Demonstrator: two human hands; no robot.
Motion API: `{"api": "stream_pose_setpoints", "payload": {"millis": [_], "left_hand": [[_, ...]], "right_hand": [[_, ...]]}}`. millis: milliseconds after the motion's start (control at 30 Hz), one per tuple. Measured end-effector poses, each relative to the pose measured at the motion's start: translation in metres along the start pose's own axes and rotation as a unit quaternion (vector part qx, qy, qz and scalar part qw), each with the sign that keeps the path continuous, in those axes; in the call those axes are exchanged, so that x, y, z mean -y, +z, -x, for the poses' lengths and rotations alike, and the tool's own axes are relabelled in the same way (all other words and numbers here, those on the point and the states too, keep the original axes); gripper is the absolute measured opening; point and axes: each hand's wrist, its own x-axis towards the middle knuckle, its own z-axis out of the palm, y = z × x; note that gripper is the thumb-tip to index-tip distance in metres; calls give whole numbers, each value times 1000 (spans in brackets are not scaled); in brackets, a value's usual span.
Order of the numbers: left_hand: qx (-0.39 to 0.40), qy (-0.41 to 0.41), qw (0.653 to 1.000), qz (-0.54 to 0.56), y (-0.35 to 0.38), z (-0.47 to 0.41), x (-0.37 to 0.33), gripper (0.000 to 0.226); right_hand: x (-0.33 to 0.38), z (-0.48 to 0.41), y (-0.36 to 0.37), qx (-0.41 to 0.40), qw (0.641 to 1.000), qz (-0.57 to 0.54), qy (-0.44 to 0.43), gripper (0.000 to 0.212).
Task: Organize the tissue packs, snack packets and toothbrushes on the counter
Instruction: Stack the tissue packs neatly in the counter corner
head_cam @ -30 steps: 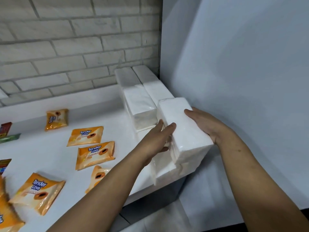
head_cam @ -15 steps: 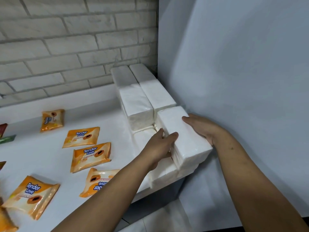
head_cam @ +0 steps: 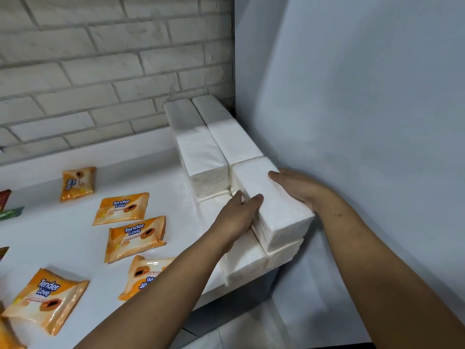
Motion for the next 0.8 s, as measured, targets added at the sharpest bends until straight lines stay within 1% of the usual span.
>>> {"api": "stream_pose_setpoints", "payload": {"millis": [167, 200, 300, 400, 467, 533, 567, 600, 700, 733, 800], "left_hand": [[-4, -9, 1000, -14, -3, -3, -2, 69], [-3, -11, 1000, -15, -3, -3, -3, 66], [2, -16, 1000, -13, -4, -4, -3, 46], [7, -23, 1000, -14, -5, -5, -3, 56], [15, -26, 1000, -8, -7, -6, -4, 50], [19, -33, 999, 0, -9, -5, -7, 51], [19, -34, 999, 7, -10, -3, -9, 53], [17, -32, 999, 13, -12, -3, -10, 61], [-7, -9, 1000, -5, -17, -1, -13, 77], [-14, 3, 1000, -19, -20, -1, -14, 83], [-25, 30, 999, -35, -28, -1, -16, 95]], "right_hand": [[1, -5, 2, -1, 1000, 15, -3, 42], [2, -4, 2, -1, 1000, 19, -7, 42], [3, -3, 2, -7, 999, 29, -10, 40], [3, -4, 2, -2, 999, 34, -13, 42], [4, -4, 1, -3, 999, 39, -16, 41], [7, -3, -1, -5, 998, 55, -26, 39], [8, -4, -1, -7, 997, 65, -32, 39], [9, -5, -2, -11, 996, 78, -40, 42], [17, -4, -3, -51, 988, 135, -57, 66], [21, -2, -2, -67, 986, 138, -65, 70], [31, 1, 2, -95, 979, 146, -106, 71]]}}
